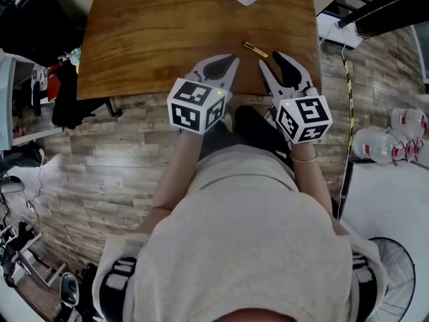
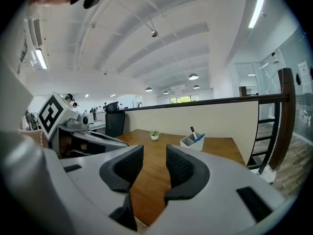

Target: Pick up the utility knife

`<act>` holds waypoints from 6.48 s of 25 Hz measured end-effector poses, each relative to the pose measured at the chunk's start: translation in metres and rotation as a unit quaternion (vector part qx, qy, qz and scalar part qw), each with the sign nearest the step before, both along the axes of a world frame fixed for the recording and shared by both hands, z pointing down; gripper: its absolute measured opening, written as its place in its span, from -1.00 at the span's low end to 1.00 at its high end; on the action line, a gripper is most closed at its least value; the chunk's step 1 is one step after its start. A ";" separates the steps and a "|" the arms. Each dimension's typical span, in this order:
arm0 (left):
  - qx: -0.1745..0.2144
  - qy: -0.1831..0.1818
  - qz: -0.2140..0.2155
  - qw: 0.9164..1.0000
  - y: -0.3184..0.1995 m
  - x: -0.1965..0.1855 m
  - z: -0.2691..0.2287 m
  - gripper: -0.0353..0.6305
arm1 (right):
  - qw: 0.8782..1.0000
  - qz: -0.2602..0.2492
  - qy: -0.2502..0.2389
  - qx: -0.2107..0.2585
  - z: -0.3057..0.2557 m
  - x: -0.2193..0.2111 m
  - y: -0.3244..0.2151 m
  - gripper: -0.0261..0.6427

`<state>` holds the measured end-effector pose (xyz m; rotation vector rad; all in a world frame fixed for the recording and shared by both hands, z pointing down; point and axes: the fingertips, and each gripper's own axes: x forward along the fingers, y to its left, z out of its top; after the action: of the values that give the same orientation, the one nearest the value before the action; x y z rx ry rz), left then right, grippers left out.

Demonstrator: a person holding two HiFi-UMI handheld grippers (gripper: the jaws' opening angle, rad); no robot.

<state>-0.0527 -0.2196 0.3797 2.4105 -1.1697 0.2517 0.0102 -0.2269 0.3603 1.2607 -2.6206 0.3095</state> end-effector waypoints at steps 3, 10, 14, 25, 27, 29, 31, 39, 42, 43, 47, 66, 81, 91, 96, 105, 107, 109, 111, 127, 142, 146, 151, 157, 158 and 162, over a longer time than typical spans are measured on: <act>-0.003 0.000 -0.008 1.000 -0.006 -0.001 0.002 -0.86 | 1.000 -0.006 0.001 -0.003 0.002 0.001 -0.009 -0.45; -0.023 -0.002 -0.035 0.999 -0.017 0.007 0.008 -0.86 | 0.999 -0.037 0.002 -0.014 0.003 0.009 -0.026 -0.45; -0.031 -0.004 -0.046 0.998 -0.022 0.012 0.013 -0.86 | 0.998 -0.051 0.007 -0.024 0.007 0.014 -0.037 -0.45; -0.081 -0.002 -0.081 0.993 -0.023 0.004 0.052 -0.86 | 0.992 -0.099 0.031 -0.074 0.045 0.008 -0.048 -0.46; -0.091 0.000 -0.083 0.992 -0.024 0.003 0.060 -0.86 | 0.990 -0.112 0.037 -0.082 0.053 0.002 -0.049 -0.46; -0.099 -0.001 -0.084 0.992 -0.026 0.006 0.069 -0.86 | 0.986 -0.130 0.042 -0.093 0.062 -0.001 -0.050 -0.46; -0.107 -0.005 -0.084 0.991 -0.027 0.011 0.077 -0.86 | 0.982 -0.148 0.048 -0.105 0.072 0.000 -0.051 -0.46; -0.147 -0.010 -0.086 0.985 -0.025 0.009 0.113 -0.86 | 0.975 -0.169 0.077 -0.125 0.108 -0.002 -0.063 -0.49; -0.156 -0.012 -0.089 0.984 -0.027 0.008 0.124 -0.86 | 0.972 -0.176 0.094 -0.128 0.122 -0.001 -0.068 -0.50; -0.159 -0.012 -0.089 0.983 -0.028 0.008 0.127 -0.86 | 0.970 -0.179 0.101 -0.128 0.126 -0.001 -0.069 -0.50; -0.167 -0.013 -0.089 0.982 -0.035 0.011 0.137 -0.86 | 0.965 -0.190 0.127 -0.129 0.143 -0.001 -0.077 -0.52; -0.176 -0.017 -0.105 0.979 -0.076 -0.004 0.165 -0.86 | 0.929 -0.243 0.236 -0.149 0.204 -0.017 -0.107 -0.56; -0.182 -0.007 -0.109 0.977 -0.083 -0.005 0.169 -0.86 | 0.919 -0.260 0.252 -0.156 0.217 -0.018 -0.104 -0.69; -0.180 -0.011 -0.099 0.979 -0.075 -0.005 0.166 -0.86 | 0.912 -0.282 0.255 -0.155 0.213 -0.027 -0.088 -0.69; -0.173 -0.020 -0.085 0.981 -0.070 -0.001 0.158 -0.86 | 0.926 -0.265 0.226 -0.148 0.194 -0.030 -0.080 -0.69; -0.135 -0.028 -0.070 0.988 -0.066 0.000 0.124 -0.86 | 0.957 -0.208 0.166 -0.113 0.139 -0.026 -0.085 -0.69; -0.126 -0.028 -0.067 0.989 -0.066 -0.001 0.116 -0.86 | 0.964 -0.192 0.149 -0.108 0.127 -0.027 -0.088 -0.69; -0.116 -0.031 -0.066 0.991 -0.069 -0.001 0.107 -0.86 | 0.971 -0.175 0.130 -0.101 0.113 -0.028 -0.093 -0.69; -0.104 -0.032 -0.066 0.992 -0.072 -0.001 0.097 -0.86 | 0.976 -0.162 0.114 -0.090 0.097 -0.029 -0.097 -0.69; 0.018 -0.028 -0.047 0.998 -0.097 -0.012 -0.022 -0.86 | 0.986 -0.151 0.060 0.036 -0.024 -0.049 -0.113 -0.69; 0.118 -0.016 -0.048 0.992 -0.102 -0.009 -0.104 -0.86 | 0.986 -0.129 -0.018 0.100 -0.105 -0.035 -0.104 -0.69; 0.132 -0.010 -0.050 0.990 -0.096 -0.005 -0.111 -0.86 | 0.986 -0.115 -0.051 0.113 -0.115 -0.026 -0.101 -0.69; 0.134 -0.001 -0.020 0.991 -0.085 0.009 -0.103 -0.86 | 0.979 -0.113 -0.116 0.125 -0.123 -0.017 -0.090 -0.69; 0.125 0.008 -0.017 0.992 -0.076 0.018 -0.092 -0.86 | 0.974 -0.116 -0.151 0.120 -0.113 -0.008 -0.079 -0.69; 0.123 0.009 -0.017 0.992 -0.075 0.019 -0.090 -0.86 | 0.974 -0.115 -0.156 0.122 -0.112 -0.007 -0.077 -0.69; 0.121 0.008 -0.017 0.993 -0.071 0.023 -0.087 -0.86 | 0.975 -0.109 -0.159 0.112 -0.104 -0.001 -0.072 -0.69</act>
<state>-0.0295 -0.2908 0.2931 2.5906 -1.2975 0.0840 0.0090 -0.2993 0.2563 1.0428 -3.1114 0.1946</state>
